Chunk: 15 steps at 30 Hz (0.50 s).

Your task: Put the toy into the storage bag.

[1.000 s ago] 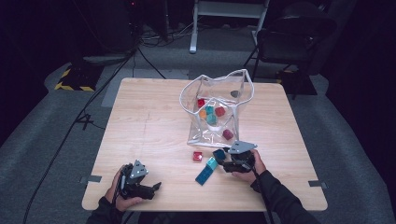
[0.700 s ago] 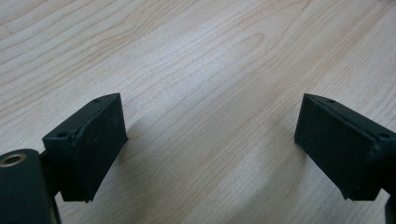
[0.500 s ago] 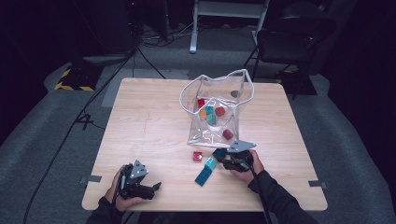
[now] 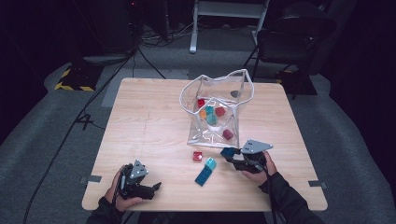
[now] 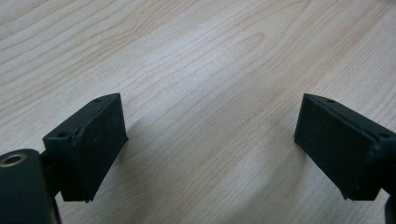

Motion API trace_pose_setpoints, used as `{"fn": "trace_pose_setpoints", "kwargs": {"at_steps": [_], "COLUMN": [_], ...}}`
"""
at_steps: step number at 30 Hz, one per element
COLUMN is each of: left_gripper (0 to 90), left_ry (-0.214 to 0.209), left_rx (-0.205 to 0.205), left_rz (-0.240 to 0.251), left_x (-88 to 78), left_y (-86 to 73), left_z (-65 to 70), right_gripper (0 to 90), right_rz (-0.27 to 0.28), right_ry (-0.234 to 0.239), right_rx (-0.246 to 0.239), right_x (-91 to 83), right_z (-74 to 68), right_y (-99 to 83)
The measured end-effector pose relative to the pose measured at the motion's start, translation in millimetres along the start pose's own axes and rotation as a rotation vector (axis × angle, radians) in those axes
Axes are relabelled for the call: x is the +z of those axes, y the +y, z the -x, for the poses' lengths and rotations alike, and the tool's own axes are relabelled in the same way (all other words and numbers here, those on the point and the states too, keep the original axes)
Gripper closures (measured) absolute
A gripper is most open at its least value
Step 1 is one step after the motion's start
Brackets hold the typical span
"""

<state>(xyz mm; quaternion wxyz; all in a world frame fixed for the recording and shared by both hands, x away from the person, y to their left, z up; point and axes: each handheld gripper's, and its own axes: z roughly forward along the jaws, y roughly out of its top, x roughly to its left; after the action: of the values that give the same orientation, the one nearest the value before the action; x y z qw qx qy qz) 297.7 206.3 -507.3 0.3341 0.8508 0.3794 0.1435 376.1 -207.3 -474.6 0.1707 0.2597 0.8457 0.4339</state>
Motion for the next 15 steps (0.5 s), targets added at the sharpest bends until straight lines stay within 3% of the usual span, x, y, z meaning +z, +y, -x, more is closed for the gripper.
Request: {"fn": "trace_pose_setpoints", "kwargs": {"at_steps": [15], "left_gripper": [9.4], "left_ry": [-0.002], "left_rx": [0.000], "left_rz": [-0.001], "left_x": [0.1], "left_y": [0.0], "left_z": [-0.2], "right_gripper": [59.1], "right_rz": [0.074], "right_ry": [-0.025], "right_rx": [-0.005], "right_x": [-35.2], "right_z": [3.6], "right_y": [8.1]}}
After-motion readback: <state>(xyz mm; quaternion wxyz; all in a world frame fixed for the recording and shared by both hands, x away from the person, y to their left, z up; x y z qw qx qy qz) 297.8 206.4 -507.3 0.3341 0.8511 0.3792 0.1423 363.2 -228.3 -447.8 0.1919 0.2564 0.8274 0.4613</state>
